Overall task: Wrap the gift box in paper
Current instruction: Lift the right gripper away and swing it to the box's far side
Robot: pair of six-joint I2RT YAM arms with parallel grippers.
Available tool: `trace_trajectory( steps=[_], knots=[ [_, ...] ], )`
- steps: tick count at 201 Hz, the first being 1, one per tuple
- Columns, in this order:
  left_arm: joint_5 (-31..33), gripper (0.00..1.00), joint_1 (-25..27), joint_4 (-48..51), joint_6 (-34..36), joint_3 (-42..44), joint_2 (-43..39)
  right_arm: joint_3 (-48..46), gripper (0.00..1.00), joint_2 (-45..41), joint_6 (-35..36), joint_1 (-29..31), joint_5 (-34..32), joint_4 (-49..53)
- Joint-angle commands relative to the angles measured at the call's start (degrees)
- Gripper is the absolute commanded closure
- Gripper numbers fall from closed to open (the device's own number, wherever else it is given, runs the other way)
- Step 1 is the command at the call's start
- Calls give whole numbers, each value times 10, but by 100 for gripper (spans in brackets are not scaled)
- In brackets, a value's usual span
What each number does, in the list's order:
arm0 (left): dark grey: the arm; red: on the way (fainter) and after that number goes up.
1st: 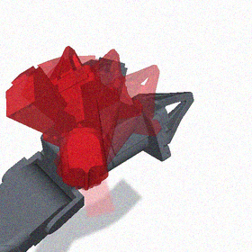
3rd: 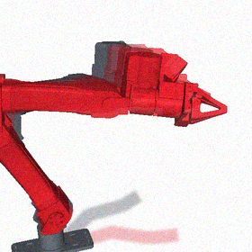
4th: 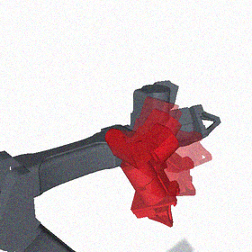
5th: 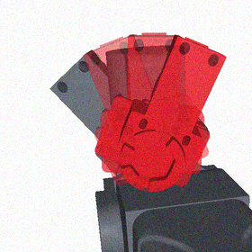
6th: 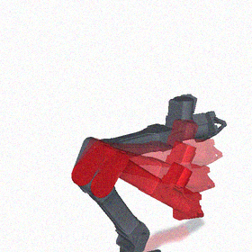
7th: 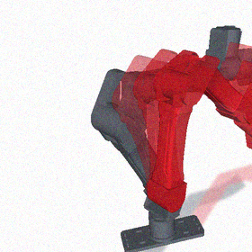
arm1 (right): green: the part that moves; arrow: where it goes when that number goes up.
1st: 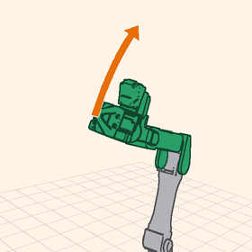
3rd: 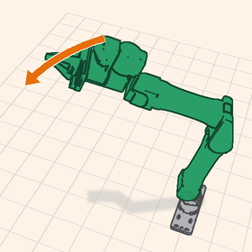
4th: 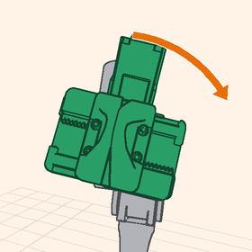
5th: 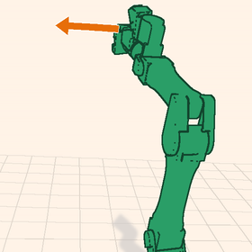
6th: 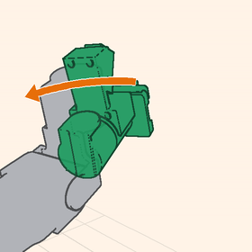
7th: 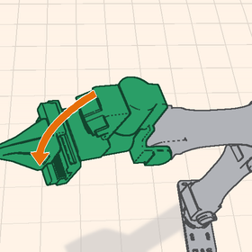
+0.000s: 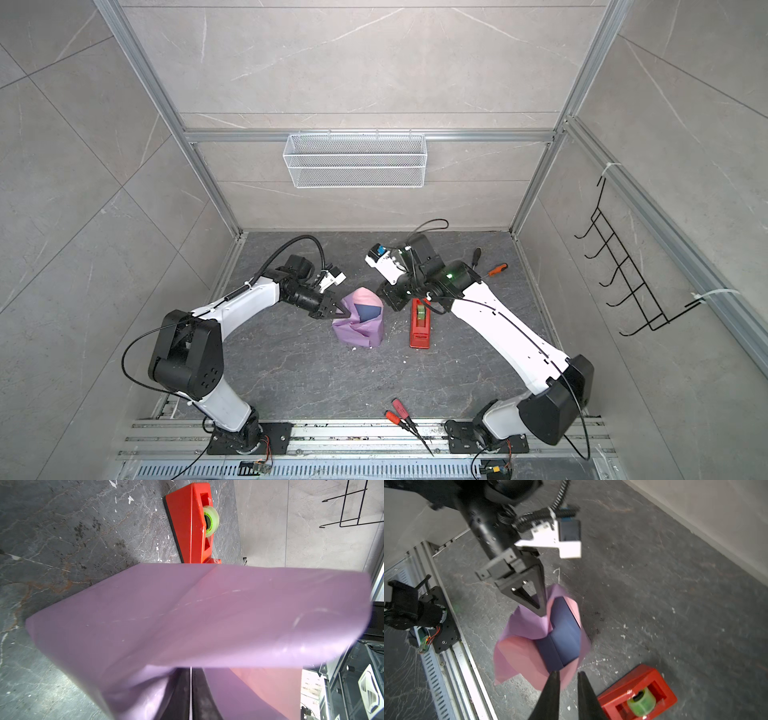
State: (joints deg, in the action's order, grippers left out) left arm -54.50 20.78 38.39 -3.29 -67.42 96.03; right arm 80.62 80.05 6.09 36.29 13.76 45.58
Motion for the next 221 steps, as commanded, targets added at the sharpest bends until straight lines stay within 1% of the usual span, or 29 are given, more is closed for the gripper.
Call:
trace_trajectory(
  steps=[1,19,41,63,78,93,127,151,169,191,208,221],
  knots=[
    [-17,90,7,15,-7,-27,9,-63,84,-25,-78,-9,-44,-7],
    [-15,89,11,21,-1,-32,19,-107,84,-32,-97,-16,-43,-12],
    [11,89,15,20,0,-18,27,-155,84,-37,-111,-16,-27,-46],
    [27,89,15,24,9,-2,24,-188,85,-34,-134,-15,6,-104],
    [27,89,15,15,5,8,25,-202,86,-25,-142,-14,47,-148],
    [27,89,16,18,6,4,28,-201,88,-13,-151,-6,64,-175],
    [28,89,16,17,9,2,33,-193,88,18,-166,16,111,-238],
    [24,89,20,26,12,-5,33,-180,88,35,-168,23,114,-243],
    [22,89,22,22,13,-4,36,-187,88,38,-169,25,131,-260],
    [22,89,26,26,15,-9,38,-183,88,46,-165,25,122,-247],
    [6,89,28,37,21,-20,33,-190,87,34,-172,25,126,-263],
    [-7,89,33,37,22,-23,32,-195,86,31,-161,24,130,-265]
  ],
)
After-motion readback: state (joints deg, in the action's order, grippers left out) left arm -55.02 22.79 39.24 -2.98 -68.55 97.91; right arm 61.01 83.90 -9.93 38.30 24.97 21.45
